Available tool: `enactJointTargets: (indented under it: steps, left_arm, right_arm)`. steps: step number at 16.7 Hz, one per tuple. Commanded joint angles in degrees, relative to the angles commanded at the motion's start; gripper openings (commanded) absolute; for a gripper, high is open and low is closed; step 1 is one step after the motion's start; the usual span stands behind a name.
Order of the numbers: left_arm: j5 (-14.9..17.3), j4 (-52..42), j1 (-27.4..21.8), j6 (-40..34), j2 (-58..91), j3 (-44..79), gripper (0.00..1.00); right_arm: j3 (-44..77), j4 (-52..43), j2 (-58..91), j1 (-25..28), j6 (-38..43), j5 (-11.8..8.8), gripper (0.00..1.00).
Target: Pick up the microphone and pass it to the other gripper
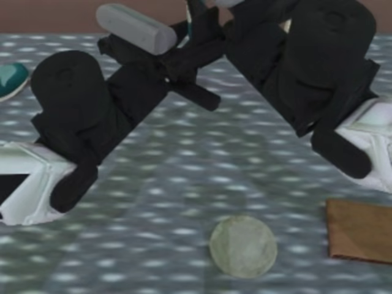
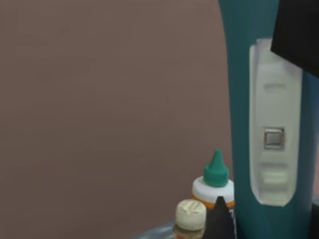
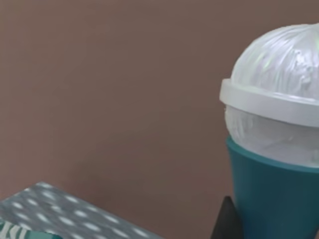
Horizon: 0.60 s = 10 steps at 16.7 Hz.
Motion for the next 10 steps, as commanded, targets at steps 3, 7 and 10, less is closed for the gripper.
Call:
enactJointTargets:
  steps: [3,7,10]
  left_arm:
    - [0.0,0.0,0.0,0.0,0.0,0.0,0.00]
    - [0.0,0.0,0.0,0.0,0.0,0.0,0.00]
    - [0.0,0.0,0.0,0.0,0.0,0.0,0.00]
  right_arm:
    - [0.0,0.0,0.0,0.0,0.0,0.0,0.02]
    - [0.0,0.0,0.0,0.0,0.0,0.0,0.00]
    - [0.0,0.0,0.0,0.0,0.0,0.0,0.00]
